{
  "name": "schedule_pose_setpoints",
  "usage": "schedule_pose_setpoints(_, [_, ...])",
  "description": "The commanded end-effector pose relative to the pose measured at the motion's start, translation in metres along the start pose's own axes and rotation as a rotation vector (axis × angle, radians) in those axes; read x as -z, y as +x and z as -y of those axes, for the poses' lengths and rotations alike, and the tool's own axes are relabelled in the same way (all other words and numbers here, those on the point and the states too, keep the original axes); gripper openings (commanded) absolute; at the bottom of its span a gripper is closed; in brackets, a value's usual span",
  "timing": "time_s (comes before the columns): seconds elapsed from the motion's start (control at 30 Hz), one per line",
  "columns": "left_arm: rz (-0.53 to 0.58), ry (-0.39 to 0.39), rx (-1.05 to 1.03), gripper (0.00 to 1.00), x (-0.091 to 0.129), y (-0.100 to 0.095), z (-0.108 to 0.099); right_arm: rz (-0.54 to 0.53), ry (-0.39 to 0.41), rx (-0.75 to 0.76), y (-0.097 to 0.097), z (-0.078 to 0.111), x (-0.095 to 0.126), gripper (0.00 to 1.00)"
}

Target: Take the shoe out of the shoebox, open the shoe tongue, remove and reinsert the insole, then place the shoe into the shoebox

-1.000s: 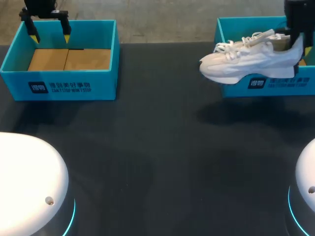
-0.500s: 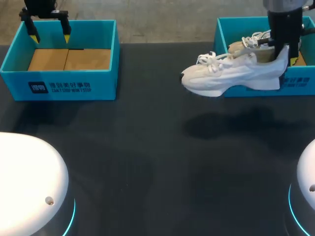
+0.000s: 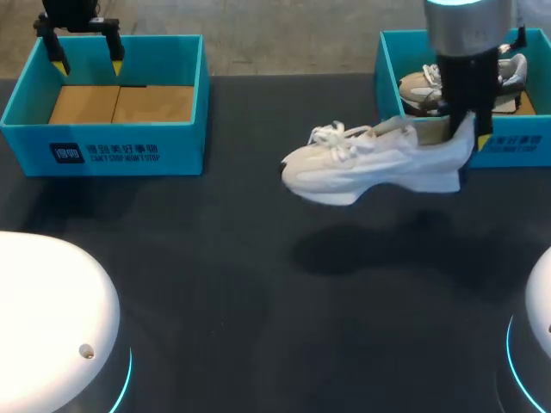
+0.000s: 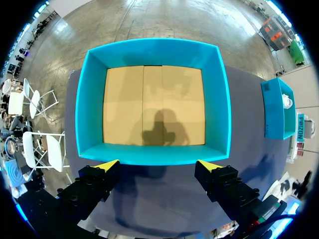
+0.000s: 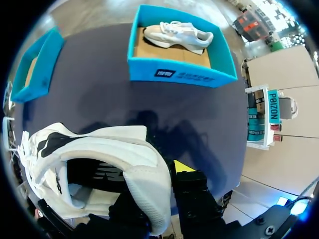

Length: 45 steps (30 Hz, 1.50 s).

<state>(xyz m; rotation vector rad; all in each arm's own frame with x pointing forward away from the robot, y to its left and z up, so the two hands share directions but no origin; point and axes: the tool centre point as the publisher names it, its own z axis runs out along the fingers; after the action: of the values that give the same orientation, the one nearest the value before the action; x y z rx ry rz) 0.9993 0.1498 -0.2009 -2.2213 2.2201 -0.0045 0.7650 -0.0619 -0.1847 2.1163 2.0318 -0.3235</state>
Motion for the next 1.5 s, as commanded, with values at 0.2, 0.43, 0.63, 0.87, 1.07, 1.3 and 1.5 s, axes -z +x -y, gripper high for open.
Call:
schedule_pose_setpoints(0.2, [0.001, -0.001, 0.0, 1.0, 0.0, 0.0, 0.0, 0.025, -0.017, 0.058, 0.039, 0.032, 0.002, 0.0])
schedule_pose_setpoints(0.43, [0.001, -0.001, 0.0, 1.0, 0.0, 0.0, 0.0, 0.027, -0.012, 0.091, 0.059, 0.053, 0.0, 0.0])
schedule_pose_setpoints(0.63, [0.001, -0.001, 0.0, 1.0, 0.0, 0.0, 0.0, 0.036, 0.011, 0.061, 0.074, 0.061, -0.001, 0.0])
schedule_pose_setpoints(0.87, [0.001, -0.001, 0.0, 1.0, 0.0, 0.0, 0.0, -0.024, 0.055, -0.067, 0.089, 0.065, -0.008, 0.0])
schedule_pose_setpoints(1.07, [0.001, -0.001, 0.0, 1.0, 0.0, 0.0, 0.0, -0.028, 0.056, -0.053, 0.108, 0.067, -0.007, 0.0])
schedule_pose_setpoints(1.3, [0.001, -0.001, 0.0, 1.0, 0.0, 0.0, 0.0, -0.015, 0.047, -0.028, 0.111, 0.069, -0.005, 0.0])
schedule_pose_setpoints(1.5, [0.001, -0.001, 0.0, 1.0, 0.0, 0.0, 0.0, -0.015, 0.047, -0.028, 0.111, 0.069, -0.005, 0.0])
